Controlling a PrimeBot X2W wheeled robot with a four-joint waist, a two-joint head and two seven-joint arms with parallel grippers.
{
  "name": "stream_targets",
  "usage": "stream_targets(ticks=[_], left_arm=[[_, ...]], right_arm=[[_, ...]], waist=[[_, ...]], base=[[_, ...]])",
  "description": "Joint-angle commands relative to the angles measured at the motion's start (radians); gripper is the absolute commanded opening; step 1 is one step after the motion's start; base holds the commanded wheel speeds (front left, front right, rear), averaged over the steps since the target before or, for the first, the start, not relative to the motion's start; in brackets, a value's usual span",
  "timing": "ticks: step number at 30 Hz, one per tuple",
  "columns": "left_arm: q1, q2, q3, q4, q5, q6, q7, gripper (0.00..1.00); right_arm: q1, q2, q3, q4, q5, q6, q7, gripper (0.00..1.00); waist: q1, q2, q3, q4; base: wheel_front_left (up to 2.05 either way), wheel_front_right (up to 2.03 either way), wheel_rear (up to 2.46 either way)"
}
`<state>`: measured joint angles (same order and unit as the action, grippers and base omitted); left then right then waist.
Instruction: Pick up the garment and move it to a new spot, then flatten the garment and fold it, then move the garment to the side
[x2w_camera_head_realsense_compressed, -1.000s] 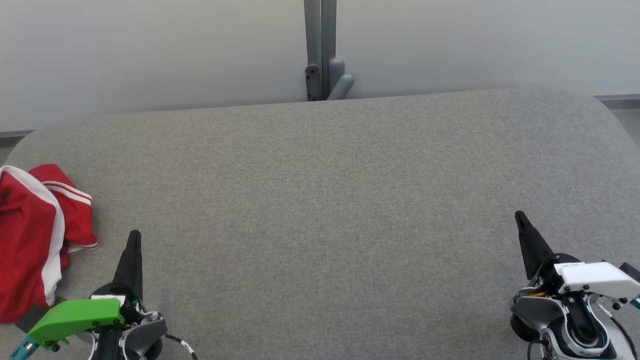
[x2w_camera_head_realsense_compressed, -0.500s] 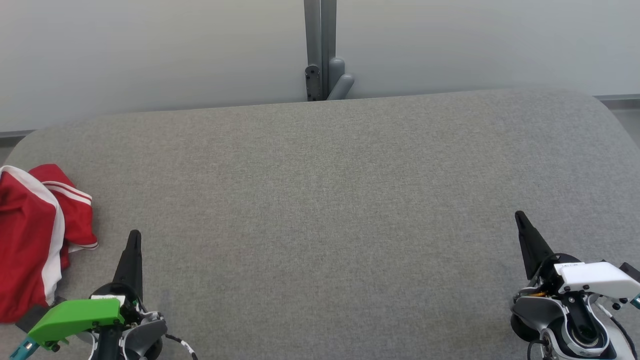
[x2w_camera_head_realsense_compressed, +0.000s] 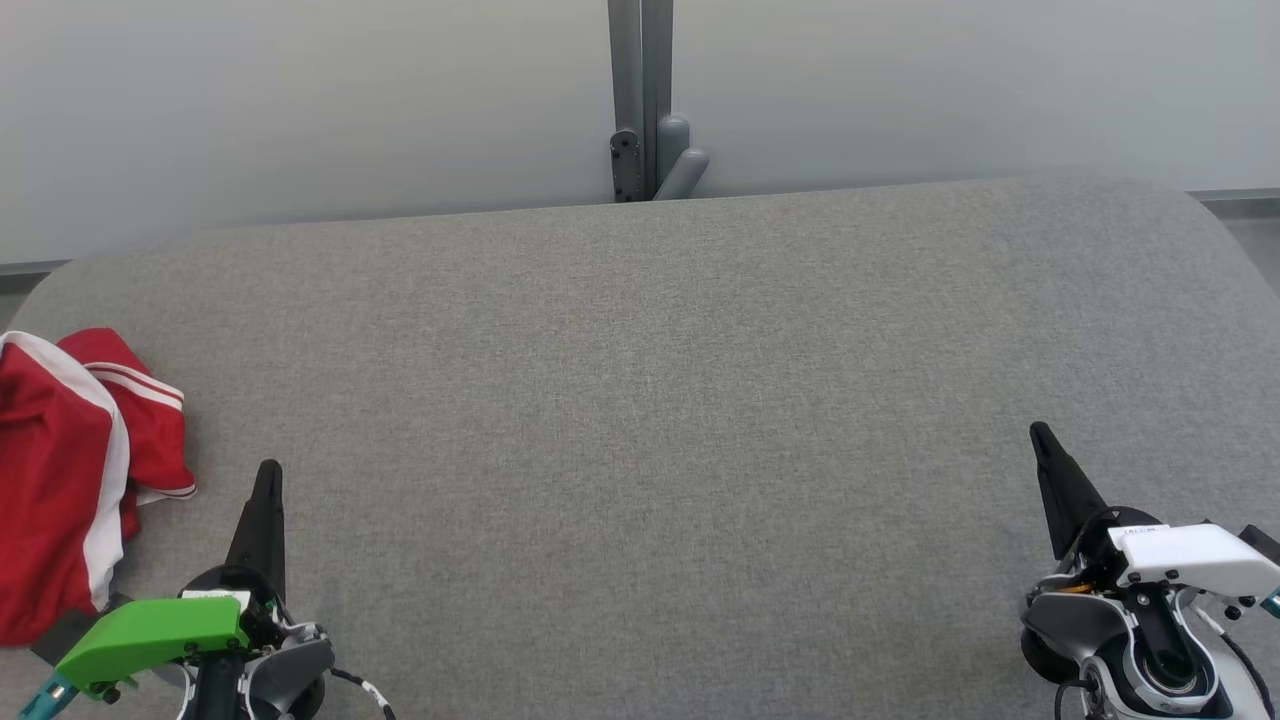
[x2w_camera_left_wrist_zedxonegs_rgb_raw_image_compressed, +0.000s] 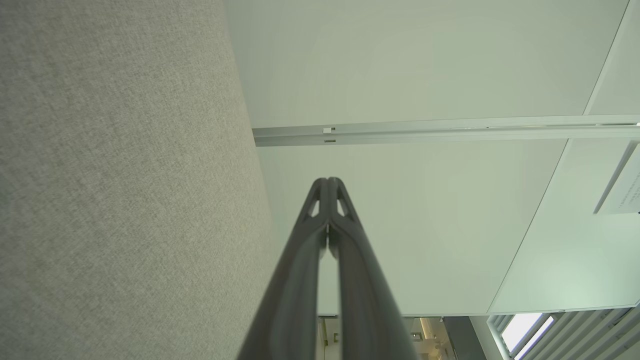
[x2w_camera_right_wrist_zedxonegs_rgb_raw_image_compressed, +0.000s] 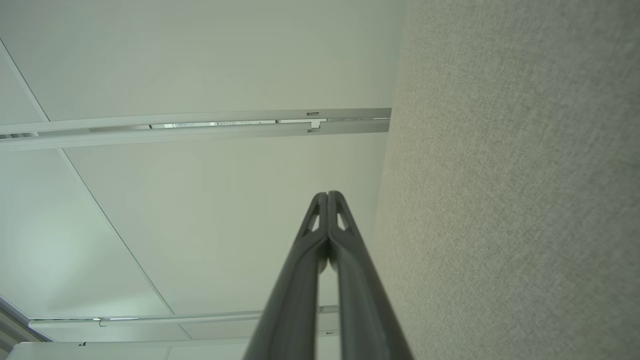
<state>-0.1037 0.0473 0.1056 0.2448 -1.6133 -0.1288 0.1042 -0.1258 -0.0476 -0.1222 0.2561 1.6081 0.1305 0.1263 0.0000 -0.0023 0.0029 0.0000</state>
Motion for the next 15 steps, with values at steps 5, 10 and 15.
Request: stream_targets(ticks=[5, 10, 15], left_arm=[[-0.012, 0.006, 0.004, -0.001, -0.001, -0.004, 0.001, 0.0], [0.008, -0.002, -0.003, 0.014, 0.0, 0.0, -0.001, 0.0], [0.016, 0.0, -0.018, 0.039, 0.028, 0.001, -0.022, 1.0]], right_arm=[[0.013, -0.005, -0.002, -0.003, 0.005, 0.0, 0.002, 0.0], [0.003, 0.004, 0.001, 0.013, -0.001, 0.0, 0.0, 0.0], [0.012, 0.0, 0.018, 0.025, -0.024, 0.0, -0.02, 1.0]], waist=[[0.0, 0.0023, 0.0, 0.0], [0.0, 0.0, 0.0, 0.0], [0.0, 0.0001, 0.001, 0.0]], base=[[0.0, 0.0, 0.0], [0.0, 0.0, 0.0], [0.0, 0.0, 0.0]])
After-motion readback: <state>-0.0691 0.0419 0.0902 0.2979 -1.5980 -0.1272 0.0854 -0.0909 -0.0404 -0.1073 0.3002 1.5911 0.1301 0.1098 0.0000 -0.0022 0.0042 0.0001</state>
